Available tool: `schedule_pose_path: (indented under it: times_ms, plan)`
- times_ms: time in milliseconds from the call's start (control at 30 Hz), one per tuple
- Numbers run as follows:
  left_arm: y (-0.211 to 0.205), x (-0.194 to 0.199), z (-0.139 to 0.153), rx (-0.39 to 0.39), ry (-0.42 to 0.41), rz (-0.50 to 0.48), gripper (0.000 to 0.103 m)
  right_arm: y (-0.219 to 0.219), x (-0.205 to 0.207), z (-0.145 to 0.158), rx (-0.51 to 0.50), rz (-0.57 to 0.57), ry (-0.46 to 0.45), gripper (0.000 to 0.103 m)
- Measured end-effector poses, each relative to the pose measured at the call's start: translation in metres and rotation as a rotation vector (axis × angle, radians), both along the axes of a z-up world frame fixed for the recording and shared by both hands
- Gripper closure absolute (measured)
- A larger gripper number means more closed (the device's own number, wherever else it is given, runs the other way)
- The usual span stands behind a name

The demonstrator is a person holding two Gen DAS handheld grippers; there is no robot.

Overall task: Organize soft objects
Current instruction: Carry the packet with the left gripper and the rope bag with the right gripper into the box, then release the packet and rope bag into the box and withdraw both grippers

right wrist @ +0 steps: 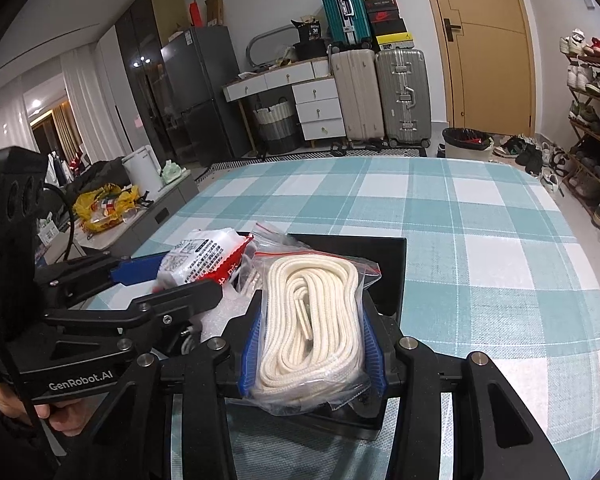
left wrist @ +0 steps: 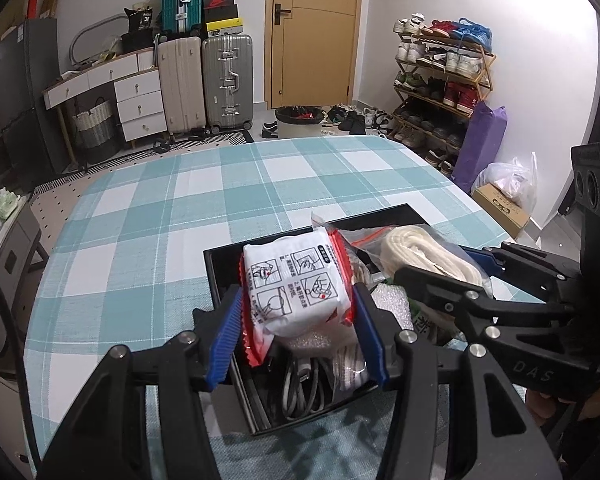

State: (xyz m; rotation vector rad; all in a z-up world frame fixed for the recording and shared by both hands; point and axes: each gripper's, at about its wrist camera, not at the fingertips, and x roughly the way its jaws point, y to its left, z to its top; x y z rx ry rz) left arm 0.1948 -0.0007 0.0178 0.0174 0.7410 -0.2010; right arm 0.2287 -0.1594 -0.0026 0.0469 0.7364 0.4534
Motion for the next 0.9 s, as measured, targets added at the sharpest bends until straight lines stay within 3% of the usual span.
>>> schedule_pose_path:
  times_ms: [533, 633, 800, 900]
  plan:
    - [0.002, 0.007, -0.001, 0.004, 0.010, 0.000, 0.045, 0.007, 0.004, -0.003, -0.064, 0.013, -0.014, 0.057]
    - [0.004, 0.006, -0.001, -0.002, 0.011, 0.010, 0.041, 0.003, -0.001, 0.002, -0.064, -0.005, -0.039, 0.046]
    - [0.004, 0.000, 0.002, 0.001, -0.001, 0.008, 0.031, -0.006, -0.013, 0.012, -0.038, -0.006, -0.079, 0.019]
    - [0.003, -0.005, 0.006, 0.001, -0.012, 0.004, 0.024, -0.010, -0.019, 0.017, -0.023, -0.002, -0.087, 0.014]
